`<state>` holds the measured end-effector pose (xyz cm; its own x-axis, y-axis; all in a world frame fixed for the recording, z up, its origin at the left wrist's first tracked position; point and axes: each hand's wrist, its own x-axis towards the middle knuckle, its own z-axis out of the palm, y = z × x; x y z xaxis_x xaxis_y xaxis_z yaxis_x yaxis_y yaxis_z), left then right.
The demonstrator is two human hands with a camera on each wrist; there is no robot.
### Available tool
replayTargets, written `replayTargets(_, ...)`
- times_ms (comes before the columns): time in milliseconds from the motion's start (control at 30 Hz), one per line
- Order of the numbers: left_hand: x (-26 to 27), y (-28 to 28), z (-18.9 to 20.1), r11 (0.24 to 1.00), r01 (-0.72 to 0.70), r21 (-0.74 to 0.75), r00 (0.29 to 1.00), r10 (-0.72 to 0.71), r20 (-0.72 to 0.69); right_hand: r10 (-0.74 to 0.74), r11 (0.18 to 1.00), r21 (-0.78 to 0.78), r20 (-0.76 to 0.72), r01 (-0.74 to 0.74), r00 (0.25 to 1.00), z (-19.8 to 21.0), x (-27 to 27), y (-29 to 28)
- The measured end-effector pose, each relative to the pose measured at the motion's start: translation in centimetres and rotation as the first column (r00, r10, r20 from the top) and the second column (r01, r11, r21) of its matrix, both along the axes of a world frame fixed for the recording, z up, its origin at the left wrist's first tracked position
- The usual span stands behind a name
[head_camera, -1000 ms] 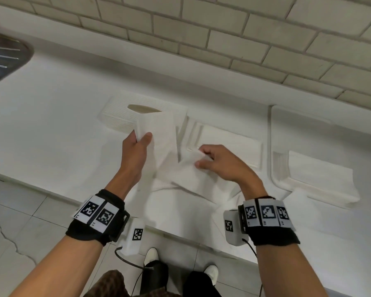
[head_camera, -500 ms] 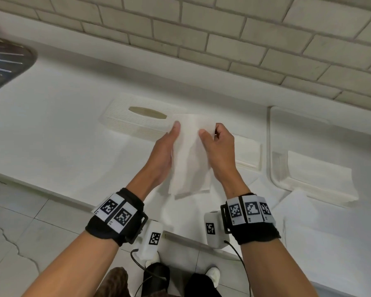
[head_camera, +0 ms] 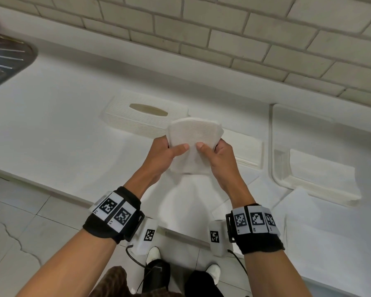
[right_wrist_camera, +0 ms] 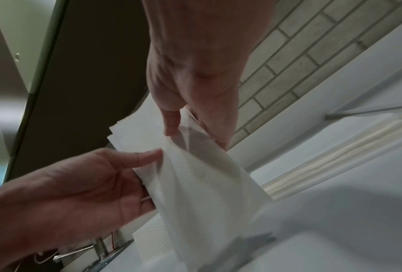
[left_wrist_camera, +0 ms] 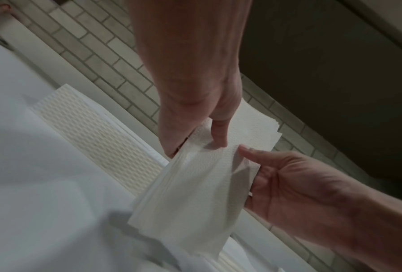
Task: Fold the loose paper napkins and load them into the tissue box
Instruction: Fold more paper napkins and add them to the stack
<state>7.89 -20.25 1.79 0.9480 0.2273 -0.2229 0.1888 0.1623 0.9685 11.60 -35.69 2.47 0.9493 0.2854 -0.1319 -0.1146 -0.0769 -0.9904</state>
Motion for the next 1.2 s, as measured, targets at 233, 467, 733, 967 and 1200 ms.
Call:
replayTargets(233,-0.3,-0.3,-0.6,0.999,-0.030,-0.017,0.999,0.030,0.017,0.022,0.997,0.067,0.003,-0.022,1.000,-0.9,-0.5,0.3)
replayTargets(467,-0.1,-0.4,-0.7,1.000,-0.019,-0.002,0.999,0.019,0.028,0.013,1.000,0.029,-0.027,-0.012,1.000,-1.4,-0.7,0.2)
replayTargets(733,-0.1,0.0,-0.8,0.997,0.078,-0.014,0.997,-0.078,0.007,0.022,0.997,0.076,-0.017,-0.021,1.000,-0.8,-0.8,-0.3)
replayTargets(967,-0.5,-0.3,-0.7,1.000,0.028,-0.007,0.998,-0.028,0.062,0.036,0.995,0.089,0.002,-0.036,0.999,-0.7,-1.0,-0.3)
replayTargets(1200,-0.7,-0.5,-1.1,0.999,0.035,0.019,0.997,-0.036,0.071,0.032,0.998,0.063,0.000,-0.032,1.000,-0.6,-0.9,0.0)
